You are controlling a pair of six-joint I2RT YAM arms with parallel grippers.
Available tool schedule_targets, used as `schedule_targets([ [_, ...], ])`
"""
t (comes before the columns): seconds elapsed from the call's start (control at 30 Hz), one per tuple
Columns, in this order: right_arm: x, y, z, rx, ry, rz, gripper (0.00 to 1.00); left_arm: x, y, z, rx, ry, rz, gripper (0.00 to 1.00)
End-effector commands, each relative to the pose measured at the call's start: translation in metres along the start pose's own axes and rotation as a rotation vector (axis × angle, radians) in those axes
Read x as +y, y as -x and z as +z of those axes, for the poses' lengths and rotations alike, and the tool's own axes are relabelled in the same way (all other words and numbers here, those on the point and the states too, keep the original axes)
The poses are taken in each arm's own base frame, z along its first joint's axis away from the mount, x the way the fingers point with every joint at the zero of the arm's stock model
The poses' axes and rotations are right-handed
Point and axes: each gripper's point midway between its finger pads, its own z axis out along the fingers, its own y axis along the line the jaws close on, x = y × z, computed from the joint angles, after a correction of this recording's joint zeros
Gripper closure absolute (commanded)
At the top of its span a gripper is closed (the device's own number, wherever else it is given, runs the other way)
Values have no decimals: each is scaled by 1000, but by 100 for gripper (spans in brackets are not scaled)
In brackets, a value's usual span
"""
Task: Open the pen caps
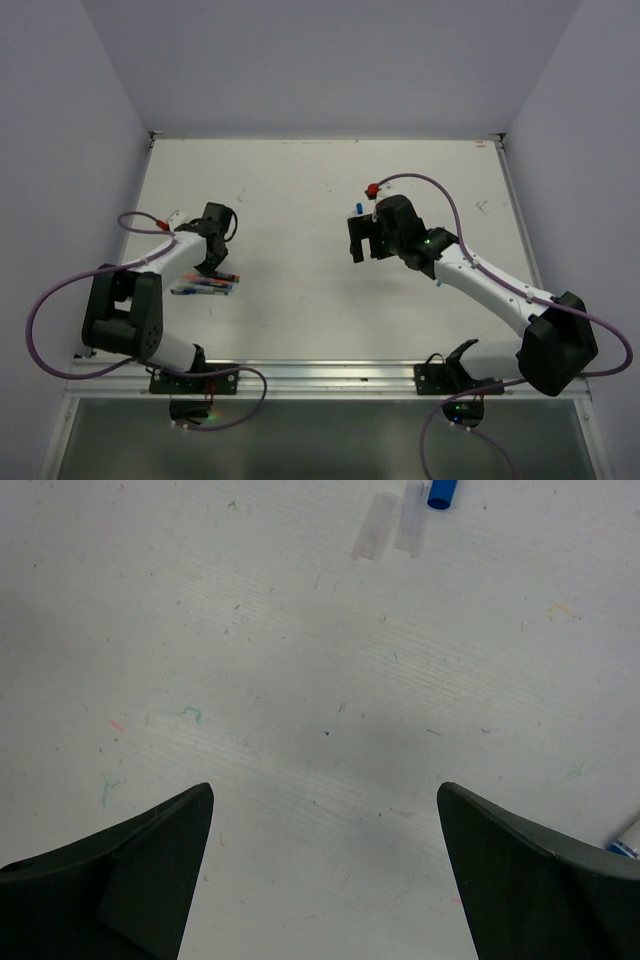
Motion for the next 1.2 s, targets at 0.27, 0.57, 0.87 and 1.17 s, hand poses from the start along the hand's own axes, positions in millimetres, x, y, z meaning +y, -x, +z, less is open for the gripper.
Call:
schedule_targets([
  [0.27, 4, 12, -7, -58, 21, -4, 1, 2, 6, 16, -46, 29, -27, 60],
  [0.57, 1, 11, -7, -55, 4, -6, 2, 5, -3, 29, -38, 47, -18, 73],
  [0.87, 1, 9, -5, -45, 1, 1, 1, -2, -1, 32, -41, 33, 23, 100],
  [1.17, 20, 10, 4, -34, 87, 92, 1, -71, 25, -23, -81, -323, 54, 100],
])
